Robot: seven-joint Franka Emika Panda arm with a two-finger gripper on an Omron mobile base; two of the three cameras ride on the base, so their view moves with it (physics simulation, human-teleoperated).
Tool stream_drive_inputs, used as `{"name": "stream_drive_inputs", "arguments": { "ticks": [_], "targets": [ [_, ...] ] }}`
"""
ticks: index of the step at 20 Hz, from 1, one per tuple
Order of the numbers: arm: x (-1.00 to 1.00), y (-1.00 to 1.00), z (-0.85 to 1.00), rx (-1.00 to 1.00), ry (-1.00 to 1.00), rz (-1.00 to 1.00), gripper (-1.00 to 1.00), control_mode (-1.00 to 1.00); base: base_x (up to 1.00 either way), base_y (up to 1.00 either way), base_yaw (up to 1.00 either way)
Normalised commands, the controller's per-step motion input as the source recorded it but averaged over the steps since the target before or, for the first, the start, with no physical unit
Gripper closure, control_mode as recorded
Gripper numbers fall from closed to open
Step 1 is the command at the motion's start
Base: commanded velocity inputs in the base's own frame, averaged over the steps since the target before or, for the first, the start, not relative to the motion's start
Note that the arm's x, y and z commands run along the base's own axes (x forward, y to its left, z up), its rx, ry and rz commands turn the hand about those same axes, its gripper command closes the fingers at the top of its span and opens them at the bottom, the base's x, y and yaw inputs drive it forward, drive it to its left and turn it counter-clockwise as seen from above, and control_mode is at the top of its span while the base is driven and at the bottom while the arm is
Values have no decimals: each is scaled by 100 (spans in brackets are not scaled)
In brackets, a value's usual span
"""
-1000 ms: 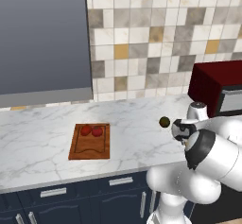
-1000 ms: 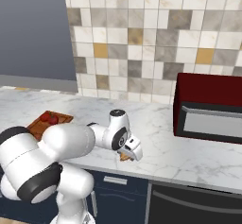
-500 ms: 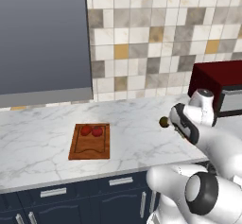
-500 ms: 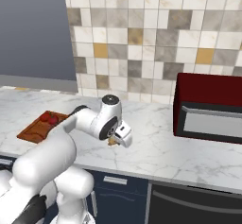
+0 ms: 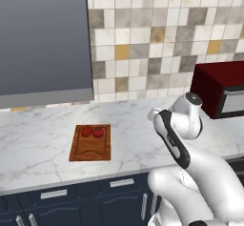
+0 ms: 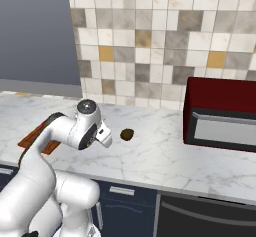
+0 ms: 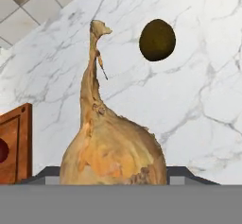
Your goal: Place the avocado, onion, tomato, and bell pepper on the cutting board.
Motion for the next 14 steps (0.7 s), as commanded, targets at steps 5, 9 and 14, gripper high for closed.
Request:
{"name": "stream_drive_inputs", "arguments": {
  "ticks": [5, 9, 14],
  "targets": [
    [9, 100, 29, 7, -17, 0, 100, -100, 0, 0, 0],
    [11, 100, 33, 7, -11, 0, 100, -100, 0, 0, 0],
    [13, 100, 41, 5, -2, 0, 100, -100, 0, 0, 0]
  ]
}}
